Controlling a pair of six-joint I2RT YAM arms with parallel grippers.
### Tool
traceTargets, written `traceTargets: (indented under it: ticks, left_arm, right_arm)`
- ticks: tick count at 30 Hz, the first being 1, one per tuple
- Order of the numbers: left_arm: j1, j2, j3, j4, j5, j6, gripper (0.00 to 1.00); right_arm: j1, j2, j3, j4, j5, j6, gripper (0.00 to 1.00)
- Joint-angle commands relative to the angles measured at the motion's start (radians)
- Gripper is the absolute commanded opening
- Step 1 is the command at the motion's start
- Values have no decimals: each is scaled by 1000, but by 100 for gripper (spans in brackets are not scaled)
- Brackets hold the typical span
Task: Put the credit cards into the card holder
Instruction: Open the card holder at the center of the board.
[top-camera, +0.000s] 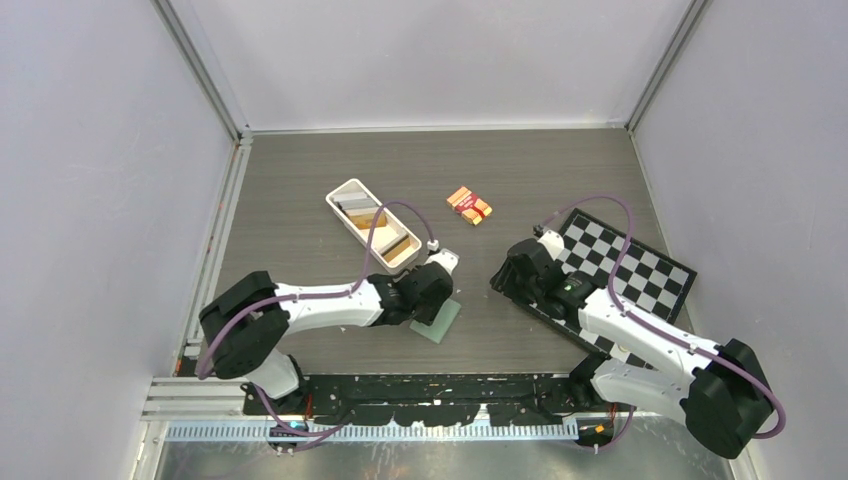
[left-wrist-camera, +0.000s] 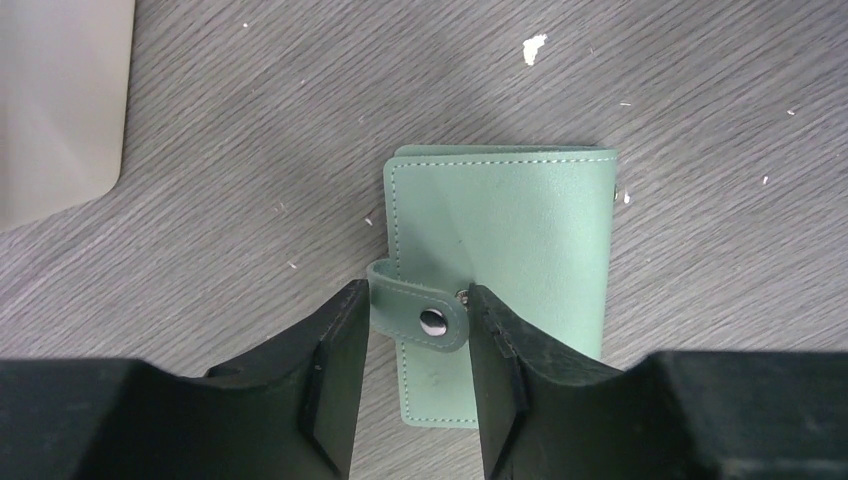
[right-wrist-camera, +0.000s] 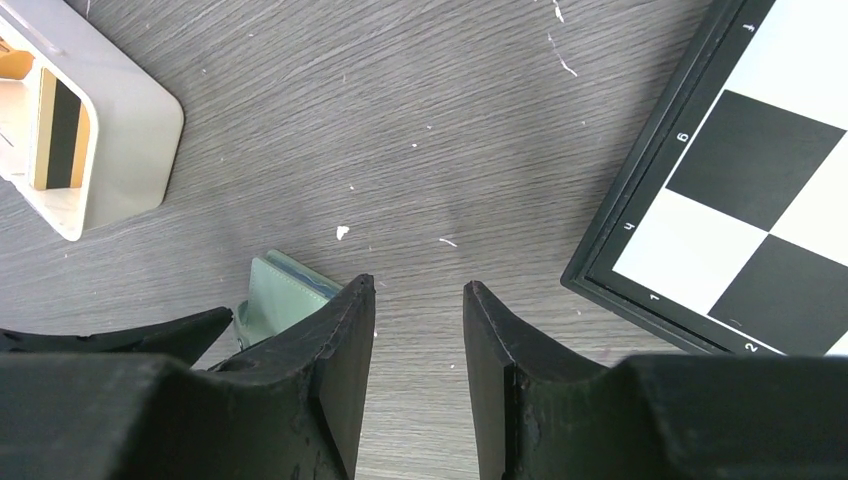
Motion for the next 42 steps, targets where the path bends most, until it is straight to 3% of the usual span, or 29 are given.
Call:
traceTargets:
  ticks: [1, 8, 15, 22, 27, 31, 37, 42]
  left_arm:
    - [-3, -53, 8, -35, -38, -41, 42]
    - [-4, -101, 0, -73, -81, -55, 31]
    - [-4, -118, -7, -90, -110, -56, 0]
    - [-1, -213, 63, -164, -51, -42, 0]
    - [24, -321, 94, -177, 66, -40, 0]
    - [39, -344, 95, -159, 161, -52, 0]
    - [41, -310, 72, -103, 254, -97, 0]
    - [60, -304, 73, -70, 265, -138, 0]
  right_arm:
    - [-4, 12, 1, 39, 22, 2, 43]
    - [-3, 26, -3, 58, 5, 5, 40]
    - [-4, 28, -8, 66, -3, 2, 38]
    - [-4, -11, -27, 65, 22, 12, 38]
    - [-4, -60, -39, 66, 37, 10, 38]
    - [-4, -80, -55, 117, -6, -12, 44]
    - [-4, -81, -94, 236, -141, -4, 61]
    - [-4, -39, -149, 309, -227, 52, 62]
